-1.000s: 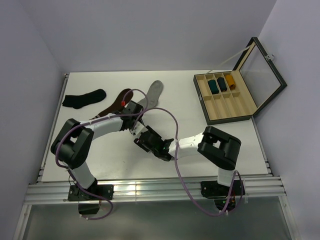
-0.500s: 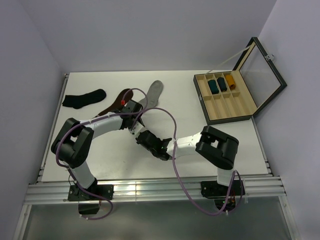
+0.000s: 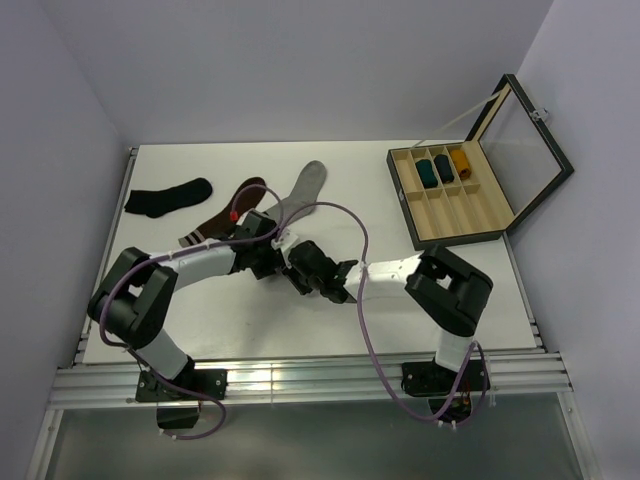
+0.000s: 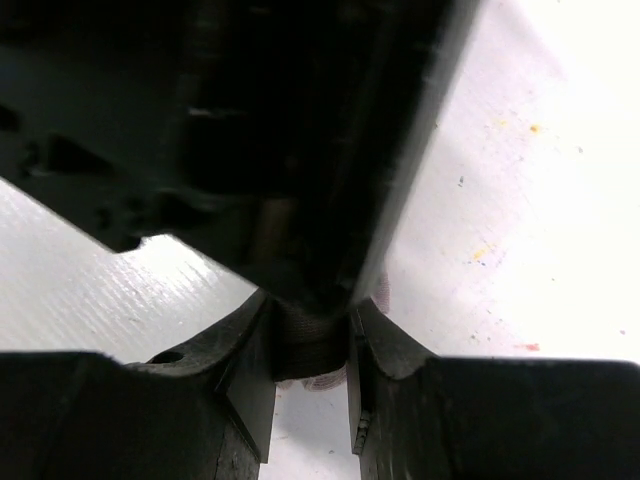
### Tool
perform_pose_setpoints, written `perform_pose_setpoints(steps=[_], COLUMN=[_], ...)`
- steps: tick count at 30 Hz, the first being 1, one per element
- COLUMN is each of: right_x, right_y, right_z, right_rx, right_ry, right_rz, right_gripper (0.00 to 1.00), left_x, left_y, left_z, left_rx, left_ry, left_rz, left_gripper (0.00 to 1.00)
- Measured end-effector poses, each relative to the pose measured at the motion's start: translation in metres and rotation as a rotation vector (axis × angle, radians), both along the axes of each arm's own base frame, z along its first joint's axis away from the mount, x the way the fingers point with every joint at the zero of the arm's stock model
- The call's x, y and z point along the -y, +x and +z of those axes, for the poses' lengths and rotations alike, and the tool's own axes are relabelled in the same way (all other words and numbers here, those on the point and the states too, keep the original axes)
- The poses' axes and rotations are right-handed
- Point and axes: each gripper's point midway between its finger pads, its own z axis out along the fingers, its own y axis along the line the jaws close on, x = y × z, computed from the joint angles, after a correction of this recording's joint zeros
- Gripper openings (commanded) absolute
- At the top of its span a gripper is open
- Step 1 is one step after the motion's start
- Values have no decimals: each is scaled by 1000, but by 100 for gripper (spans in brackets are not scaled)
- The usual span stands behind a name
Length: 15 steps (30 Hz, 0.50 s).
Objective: Roll the socks
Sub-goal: Roll the sock at the center of the board.
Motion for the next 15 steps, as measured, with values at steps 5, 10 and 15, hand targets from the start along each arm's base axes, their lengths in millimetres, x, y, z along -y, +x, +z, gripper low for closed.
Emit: perform_pose_setpoints(steps=[5,10,15], right_x=[-3,-2,-1], right_y=[0,1,3], right_z=[1,1,3], right_rx=[-37,-88,-169], right_ry=[31,61,116], right_rz=[13,21,34], right_gripper=[0,0,0], left_x=[-1,3,4], left_y=[-1,1,3], left_z=[1,1,0], left_rx=[13,15,19], left_ry=[-52,-88,-105], left_rz=[55,80,93], left_gripper=[63,61,54])
